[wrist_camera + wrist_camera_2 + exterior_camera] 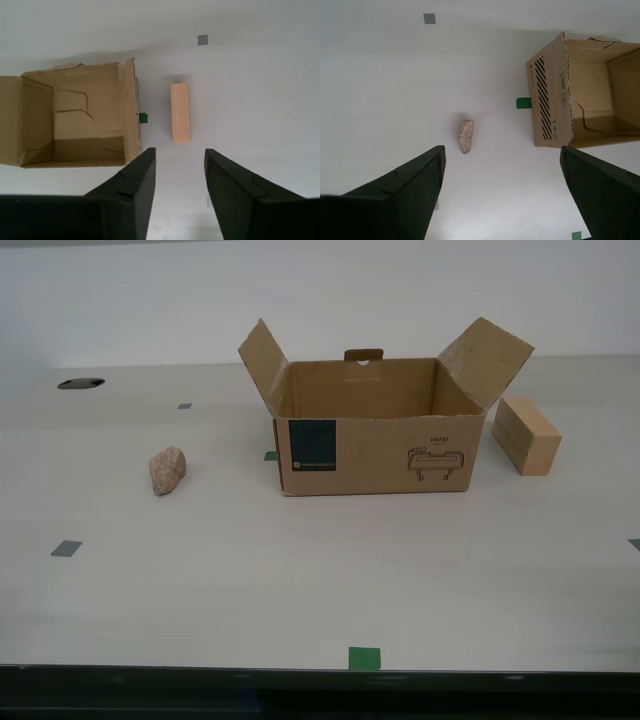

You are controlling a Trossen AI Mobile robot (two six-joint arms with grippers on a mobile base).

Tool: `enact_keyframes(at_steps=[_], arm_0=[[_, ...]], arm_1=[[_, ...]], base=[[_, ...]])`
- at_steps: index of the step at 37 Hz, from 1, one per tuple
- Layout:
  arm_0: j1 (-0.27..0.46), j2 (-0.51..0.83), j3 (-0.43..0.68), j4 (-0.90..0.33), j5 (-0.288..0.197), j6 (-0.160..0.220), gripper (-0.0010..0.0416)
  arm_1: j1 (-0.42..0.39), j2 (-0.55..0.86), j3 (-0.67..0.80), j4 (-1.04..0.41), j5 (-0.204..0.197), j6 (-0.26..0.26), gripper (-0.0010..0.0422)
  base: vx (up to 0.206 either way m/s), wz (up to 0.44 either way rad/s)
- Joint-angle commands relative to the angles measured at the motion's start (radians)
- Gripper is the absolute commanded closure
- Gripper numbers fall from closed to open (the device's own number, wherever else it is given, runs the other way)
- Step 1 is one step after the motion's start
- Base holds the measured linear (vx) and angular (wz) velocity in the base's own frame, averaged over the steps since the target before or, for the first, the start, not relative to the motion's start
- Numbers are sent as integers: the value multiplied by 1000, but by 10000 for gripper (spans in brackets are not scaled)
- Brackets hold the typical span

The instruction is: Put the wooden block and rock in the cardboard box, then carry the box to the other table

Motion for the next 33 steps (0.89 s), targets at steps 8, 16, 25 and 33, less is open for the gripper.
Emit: enact_keyframes(at_steps=[8,16,25,33], arm_0=[[1,0,0,0,-3,3,89],[1,0,-1,-3,-3,29,30],[1,2,-6,-60,-3,136,30],[1,2,-6,-60,-3,137,23]], arm_1=[[0,0,1,-2,0,-1,23],[-1,0,1,-6,0,-1,21],[0,0,-9,-10,0,-6,14],[0,0,-21,-10,0,-9,12]], base=[[0,0],[0,0],[0,0],[0,0]])
